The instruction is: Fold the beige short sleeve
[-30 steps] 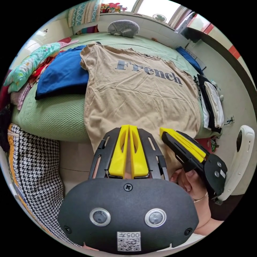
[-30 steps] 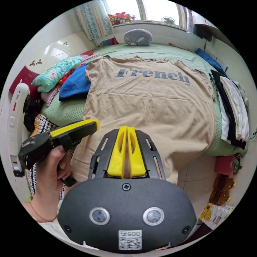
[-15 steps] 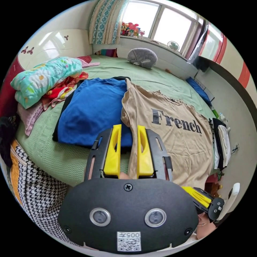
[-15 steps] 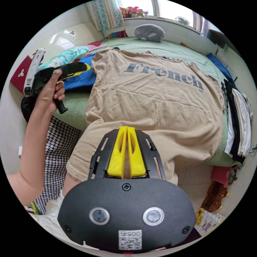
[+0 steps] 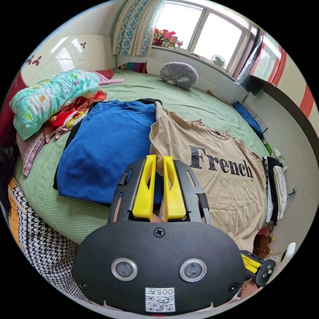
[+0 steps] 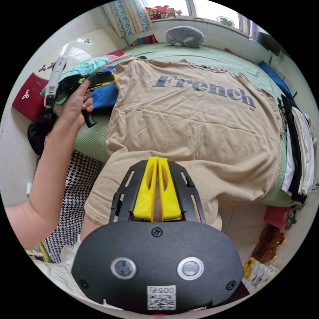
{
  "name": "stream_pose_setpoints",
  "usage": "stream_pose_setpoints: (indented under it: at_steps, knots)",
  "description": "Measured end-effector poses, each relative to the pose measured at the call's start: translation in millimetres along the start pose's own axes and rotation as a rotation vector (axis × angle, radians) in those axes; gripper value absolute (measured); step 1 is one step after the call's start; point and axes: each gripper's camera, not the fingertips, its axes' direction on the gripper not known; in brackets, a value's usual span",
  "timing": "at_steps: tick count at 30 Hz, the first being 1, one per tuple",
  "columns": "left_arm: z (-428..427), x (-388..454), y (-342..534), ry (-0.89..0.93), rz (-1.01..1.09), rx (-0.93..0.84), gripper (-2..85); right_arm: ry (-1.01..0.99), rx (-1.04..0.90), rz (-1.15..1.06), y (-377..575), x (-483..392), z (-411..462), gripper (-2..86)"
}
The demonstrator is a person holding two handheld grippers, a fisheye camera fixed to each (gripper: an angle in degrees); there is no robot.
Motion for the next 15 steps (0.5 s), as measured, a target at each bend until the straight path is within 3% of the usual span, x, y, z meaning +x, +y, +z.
stream_pose_setpoints:
  at_steps: [7,12,15]
  knots:
    - [13.7,60.6,9.8,-0.068,0.275,-0.009,4.7,0.002,-0.004,0.002,1.6,7.9,-4.6,-1.2]
    - [35.9,69.3,16.0,-0.108,0.289,-0.072,1.9,-0.007,-0.015,-0.025,-0.6,11.9,-12.0,-1.3]
    - [38.4,63.8,17.9,-0.057,0.274,-0.070,0.8,0.003,0.132,-0.126,-13.3,11.0,-39.1,-1.3]
